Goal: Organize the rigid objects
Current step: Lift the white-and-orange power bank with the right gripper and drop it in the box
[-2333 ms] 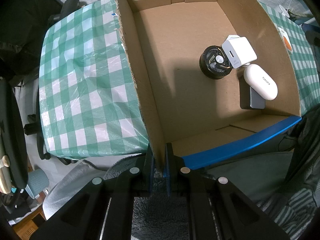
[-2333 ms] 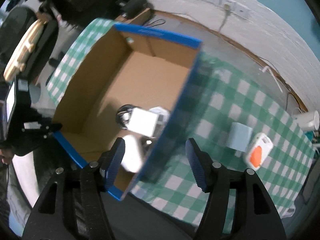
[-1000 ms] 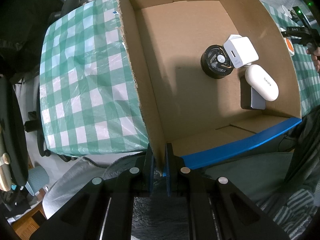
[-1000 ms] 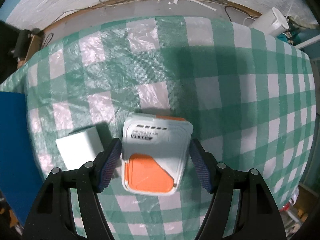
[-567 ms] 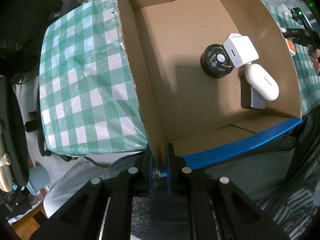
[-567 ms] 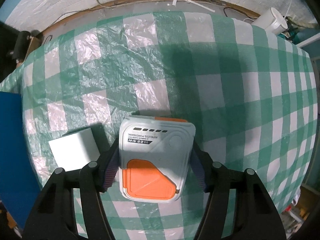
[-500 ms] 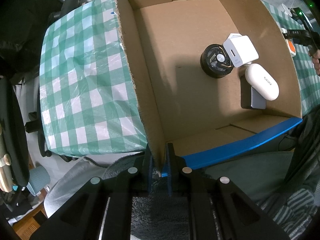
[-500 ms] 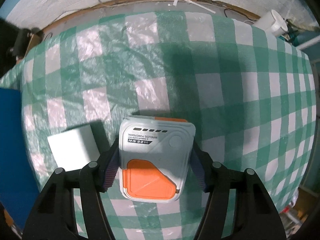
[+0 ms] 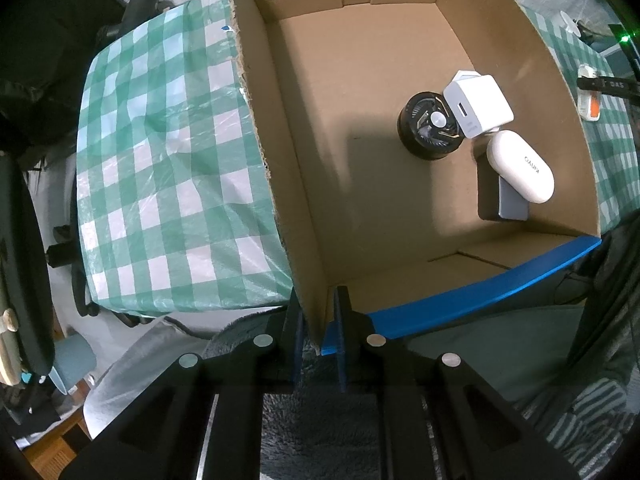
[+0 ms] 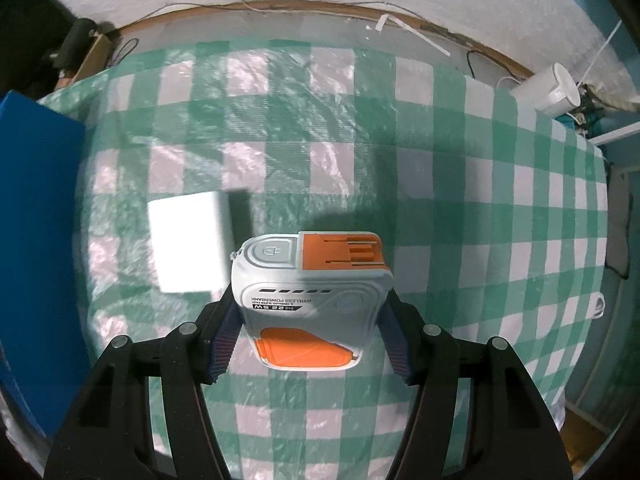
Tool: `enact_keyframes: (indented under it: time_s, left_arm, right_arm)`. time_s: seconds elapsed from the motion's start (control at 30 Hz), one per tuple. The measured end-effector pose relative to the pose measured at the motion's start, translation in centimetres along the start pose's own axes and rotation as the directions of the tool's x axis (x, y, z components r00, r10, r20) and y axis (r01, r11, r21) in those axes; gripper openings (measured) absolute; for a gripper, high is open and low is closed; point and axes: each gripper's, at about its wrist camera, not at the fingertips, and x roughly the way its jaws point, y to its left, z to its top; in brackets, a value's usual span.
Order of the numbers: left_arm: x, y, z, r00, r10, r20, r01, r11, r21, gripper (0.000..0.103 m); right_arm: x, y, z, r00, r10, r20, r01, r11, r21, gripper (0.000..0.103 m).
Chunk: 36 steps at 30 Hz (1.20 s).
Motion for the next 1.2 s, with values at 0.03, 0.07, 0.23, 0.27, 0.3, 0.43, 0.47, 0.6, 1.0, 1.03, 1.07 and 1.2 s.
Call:
enact_keyframes:
  time_s: [0.03, 0.07, 0.23, 0.27, 0.3, 0.43, 0.47, 0.6, 1.0, 1.03, 1.07, 1.2]
  left_arm:
    - [0.0, 0.0, 0.0, 1.0, 0.0, -0.001, 0.0, 1.0, 0.001, 0.012]
    - [0.0, 0.0, 0.0, 1.0, 0.001, 0.0, -0.001, 1.0, 0.001, 0.012]
    - [0.0, -0.1, 0.1, 1.0, 0.001, 0.0, -0.001, 1.0, 0.002, 0.012]
    - [0.1, -0.1, 0.1, 1.0, 0.001, 0.0, -0.001, 1.0, 0.001, 0.012]
    - [0.0, -0.1, 0.1, 1.0, 0.001, 0.0, -0.001, 1.0, 0.001, 0.012]
    - [0.1, -0.1, 0.1, 1.0, 0.0, 0.0, 0.0, 1.0, 0.001, 0.012]
    - [0.1, -0.1, 0.2, 1.0, 0.0, -0.001, 0.0, 1.0, 0.001, 0.012]
    - [0.1, -0.3, 0.3, 1.0, 0.001, -0.001, -0.001, 1.0, 0.001, 0.012]
    - [0.1, -0.2, 0.3, 1.0, 0.0, -0.001, 0.0, 1.0, 0.001, 0.012]
    - [0.1, -0.2, 0.3, 1.0, 0.0, -0.001, 0.0, 1.0, -0.001, 0.012]
    - [0.1, -0.2, 0.3, 1.0, 0.001, -0.001, -0.001, 1.0, 0.0, 0.012]
    - [0.2, -0.2, 0.4, 1.0, 0.001, -0.001, -0.001, 1.0, 0.002, 0.012]
  right_arm:
    - [-0.5, 0.3, -0.3, 1.0, 0.002, 0.006, -0.002, 1.0, -0.01, 0.063]
    - [-1.0, 0.6, -0.5, 1.0, 0.004, 0.01, -0.004, 1.0, -0.017, 0.063]
    - [-3.7, 2.2, -0.9, 0.999, 0.028, 0.046, -0.025, 0.997, -0.072, 0.063]
    - [-4.4, 2.7, -1.1, 0.998, 0.034, 0.052, -0.029, 0.996, -0.087, 0.063]
    - [-5.2, 3.3, -1.2, 0.997, 0.043, 0.06, -0.037, 0.994, -0.101, 0.063]
    - [-7.6, 5.6, -1.3, 0.993, 0.086, 0.084, -0.071, 0.983, -0.167, 0.063]
    - [-8.3, 6.4, -1.5, 0.991, 0.096, 0.09, -0.079, 0.98, -0.183, 0.063]
    - [-10.8, 9.4, -1.7, 0.981, 0.152, 0.116, -0.12, 0.962, -0.245, 0.063]
    - [-14.3, 18.9, -1.7, 0.959, 0.263, 0.109, -0.198, 0.892, -0.406, 0.063]
    - [-14.1, 19.5, -1.7, 0.958, 0.268, 0.103, -0.204, 0.887, -0.414, 0.063]
    - [-13.9, 20.3, -1.8, 0.958, 0.272, 0.095, -0.207, 0.88, -0.428, 0.063]
    - [-12.3, 23.0, -1.9, 0.962, 0.266, 0.066, -0.209, 0.866, -0.453, 0.063]
